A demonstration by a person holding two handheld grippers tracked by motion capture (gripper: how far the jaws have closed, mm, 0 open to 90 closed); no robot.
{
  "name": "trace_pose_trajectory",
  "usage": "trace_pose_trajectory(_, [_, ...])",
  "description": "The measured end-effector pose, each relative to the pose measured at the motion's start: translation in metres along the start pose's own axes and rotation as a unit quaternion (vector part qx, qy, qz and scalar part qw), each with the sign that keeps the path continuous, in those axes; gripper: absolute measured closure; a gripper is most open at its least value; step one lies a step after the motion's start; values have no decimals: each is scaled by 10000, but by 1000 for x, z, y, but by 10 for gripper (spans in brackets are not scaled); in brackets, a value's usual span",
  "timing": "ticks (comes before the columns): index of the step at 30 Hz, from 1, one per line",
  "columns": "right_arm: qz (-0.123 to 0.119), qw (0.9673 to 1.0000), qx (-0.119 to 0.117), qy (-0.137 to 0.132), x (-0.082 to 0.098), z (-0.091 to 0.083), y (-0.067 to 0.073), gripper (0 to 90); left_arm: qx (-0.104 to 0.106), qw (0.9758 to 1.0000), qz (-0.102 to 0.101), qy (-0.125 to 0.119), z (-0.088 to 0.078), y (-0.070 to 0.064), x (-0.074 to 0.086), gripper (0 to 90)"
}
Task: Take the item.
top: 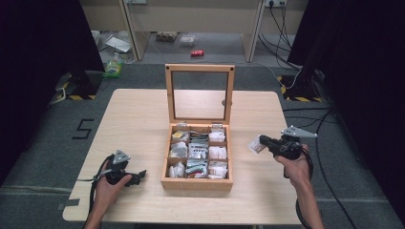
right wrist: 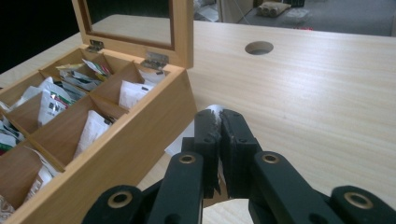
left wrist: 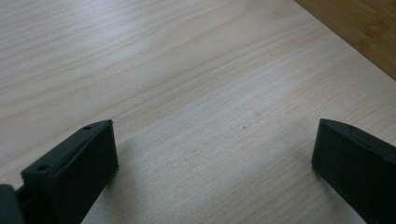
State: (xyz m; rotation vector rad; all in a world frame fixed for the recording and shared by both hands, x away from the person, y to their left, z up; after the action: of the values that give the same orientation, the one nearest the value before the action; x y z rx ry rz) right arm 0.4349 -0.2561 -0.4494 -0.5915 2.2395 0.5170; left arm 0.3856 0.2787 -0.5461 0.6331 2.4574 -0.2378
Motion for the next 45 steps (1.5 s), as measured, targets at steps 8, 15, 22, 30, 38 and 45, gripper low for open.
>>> trace_pose_trajectory(8, [110,9998,72,160,10,9,-10,858,0,10000,0,0,0,0,0,0])
trace_pose_trajectory(15, [195,9991,91,376,21,20,-14,857,0,10000,1,1,0,0,0,0])
trace_pose_trajectory(22, [169,9985,63,520,25,27,-13,856,0,10000,0,0,0,0,0,0])
trace_pose_trajectory(30, [199,9973,51,702,31,36,-12,855,1,10000,0,-6,0,0,0,0])
trace_pose_trajectory(38, [153,9957,48,913,38,47,-9,855,0,10000,1,1,0,0,0,0])
trace_pose_trajectory(45, [146,9947,59,1016,41,52,-8,852,0,10000,2,2,0,0,0,0])
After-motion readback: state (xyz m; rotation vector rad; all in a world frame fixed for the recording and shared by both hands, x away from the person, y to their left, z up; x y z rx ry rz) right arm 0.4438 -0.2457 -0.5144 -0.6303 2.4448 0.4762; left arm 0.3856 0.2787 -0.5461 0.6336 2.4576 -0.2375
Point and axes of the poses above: each handheld gripper's, and its own axes: z roughly forward along the jaws, x roughly out of its underside, y roughly to its left, the point moved 3 cm from there along z, roughly forward along the jaws, and after that the axes turned 11 degrees about y, right-handed, at the moved point
